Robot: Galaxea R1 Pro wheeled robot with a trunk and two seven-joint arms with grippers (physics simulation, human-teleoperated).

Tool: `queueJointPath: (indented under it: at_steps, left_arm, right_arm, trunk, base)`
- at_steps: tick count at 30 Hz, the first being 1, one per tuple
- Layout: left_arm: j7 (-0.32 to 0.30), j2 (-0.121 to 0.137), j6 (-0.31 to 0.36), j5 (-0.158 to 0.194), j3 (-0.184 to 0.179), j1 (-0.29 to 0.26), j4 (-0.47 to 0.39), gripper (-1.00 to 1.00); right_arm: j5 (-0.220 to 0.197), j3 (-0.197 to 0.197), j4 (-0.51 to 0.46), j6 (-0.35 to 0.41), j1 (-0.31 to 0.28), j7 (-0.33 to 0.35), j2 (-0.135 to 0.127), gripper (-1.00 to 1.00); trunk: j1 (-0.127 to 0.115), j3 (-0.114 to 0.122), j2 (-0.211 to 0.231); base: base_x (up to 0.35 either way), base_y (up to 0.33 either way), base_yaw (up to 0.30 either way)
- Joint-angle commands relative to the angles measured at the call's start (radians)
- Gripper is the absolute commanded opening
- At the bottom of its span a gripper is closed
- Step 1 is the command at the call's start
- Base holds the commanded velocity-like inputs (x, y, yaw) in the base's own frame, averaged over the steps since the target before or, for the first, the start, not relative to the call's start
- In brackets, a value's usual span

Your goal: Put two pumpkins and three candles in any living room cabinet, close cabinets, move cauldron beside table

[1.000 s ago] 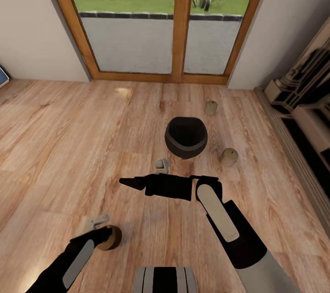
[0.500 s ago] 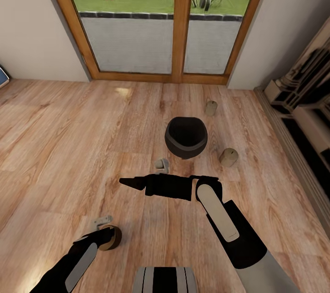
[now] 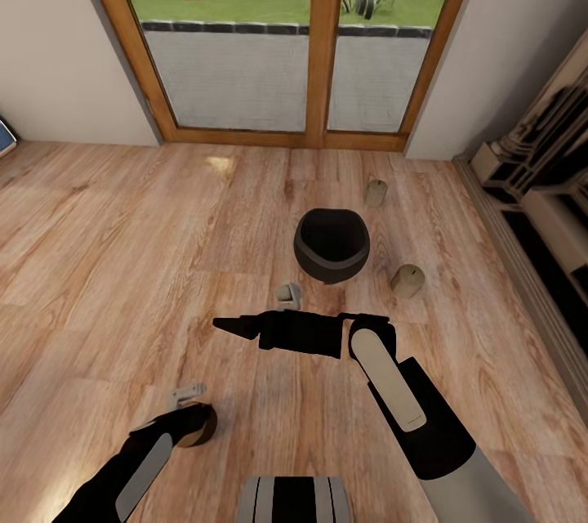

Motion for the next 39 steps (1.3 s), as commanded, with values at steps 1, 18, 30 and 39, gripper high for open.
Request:
queueJointPath:
  at_steps: [1, 18, 30, 39]
  left_arm:
    - [0.009, 0.001, 0.001, 0.01, -0.003, -0.001, -0.002, 1.0]
    - [0.019, 0.0, -0.029, 0.012, 0.0, -0.001, 0.044, 1.0]
    - [0.019, 0.0, -0.053, 0.01, -0.005, -0.001, 0.046, 1.0]
    - [0.013, 0.0, -0.064, 0.01, -0.008, -0.001, 0.046, 1.0]
  right_arm:
    - [0.006, -0.001, 0.001, 0.003, 0.0, 0.006, 0.0, 1.0]
    - [0.005, -0.001, 0.002, 0.003, 0.0, 0.006, 0.0, 1.0]
    - [0.005, -0.001, 0.002, 0.003, 0.0, 0.006, 0.0, 1.0]
    - [0.005, -0.001, 0.001, 0.002, 0.0, 0.006, 0.0, 1.0]
  trunk:
    - [0.0, -0.001, 0.0]
    - [0.0, -0.001, 0.0]
    - [0.002, -0.02, -0.001]
    - [0.004, -0.035, -0.002]
  base:
    - [0.0, 0.0, 0.0]
    - [0.0, 0.0, 0.0]
    - [0.0, 0.0, 0.0]
    - [0.0, 0.0, 0.0]
